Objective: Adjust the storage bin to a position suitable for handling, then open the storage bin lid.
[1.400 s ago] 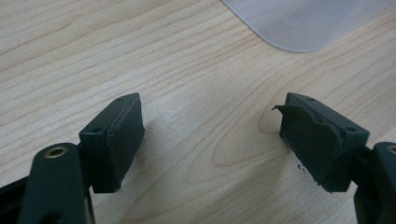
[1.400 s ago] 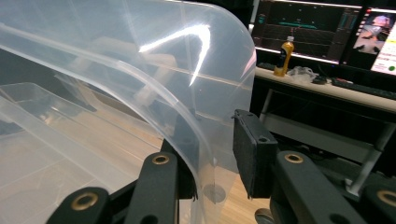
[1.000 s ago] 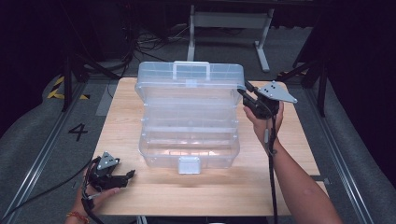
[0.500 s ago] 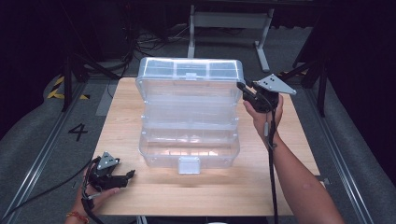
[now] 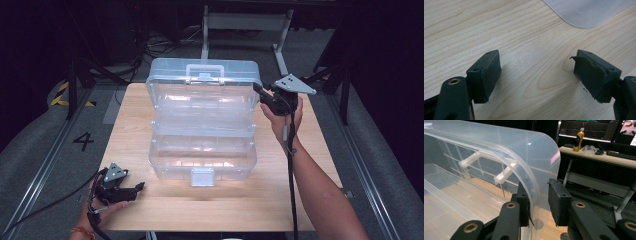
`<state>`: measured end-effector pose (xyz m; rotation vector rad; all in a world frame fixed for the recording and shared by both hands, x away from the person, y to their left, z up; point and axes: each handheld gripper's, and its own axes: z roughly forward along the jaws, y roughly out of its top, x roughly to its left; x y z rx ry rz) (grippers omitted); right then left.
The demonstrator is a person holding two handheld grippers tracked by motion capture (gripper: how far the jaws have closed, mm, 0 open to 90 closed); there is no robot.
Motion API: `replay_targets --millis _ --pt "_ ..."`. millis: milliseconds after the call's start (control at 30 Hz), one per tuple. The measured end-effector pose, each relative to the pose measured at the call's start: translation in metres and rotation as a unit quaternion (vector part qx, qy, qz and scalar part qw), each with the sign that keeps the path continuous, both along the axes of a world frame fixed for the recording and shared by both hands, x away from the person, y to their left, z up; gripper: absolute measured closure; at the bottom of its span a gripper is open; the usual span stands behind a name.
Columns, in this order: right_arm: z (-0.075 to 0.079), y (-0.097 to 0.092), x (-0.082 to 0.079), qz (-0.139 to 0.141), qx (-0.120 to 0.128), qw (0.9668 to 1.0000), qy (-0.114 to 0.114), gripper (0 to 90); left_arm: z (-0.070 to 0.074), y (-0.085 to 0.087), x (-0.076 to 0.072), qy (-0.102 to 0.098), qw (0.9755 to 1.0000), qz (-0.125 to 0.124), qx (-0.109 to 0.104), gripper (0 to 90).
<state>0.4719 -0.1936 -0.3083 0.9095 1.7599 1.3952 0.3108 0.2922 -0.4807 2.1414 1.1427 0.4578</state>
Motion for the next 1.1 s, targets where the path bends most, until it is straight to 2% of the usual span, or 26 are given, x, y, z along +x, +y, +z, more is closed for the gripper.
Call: replay_targets --millis 267,333,367,567,1100 --pt "0.002 -0.001 0.006 0.003 -0.002 1.0000 0.003 73.3 0.000 0.000 0.001 0.000 1.0000 -0.002 -0.002 22.2" --pt "0.004 -0.002 0.007 0.003 -0.002 1.0000 0.001 77.8 0.000 0.000 0.001 0.000 1.0000 -0.003 -0.002 22.2" --pt "0.005 -0.004 0.007 0.004 -0.001 1.0000 -0.001 83.8 0.000 0.000 0.001 0.000 1.0000 -0.002 -0.002 22.2" --pt "0.007 -0.004 0.015 0.003 -0.016 0.9999 -0.003 83.6 0.000 0.000 0.000 0.000 1.0000 -0.002 -0.002 22.2" --pt "0.009 -0.007 0.033 0.017 -0.007 0.9997 0.018 83.4 0.000 0.000 0.000 -0.002 1.0000 -0.001 0.000 22.4"
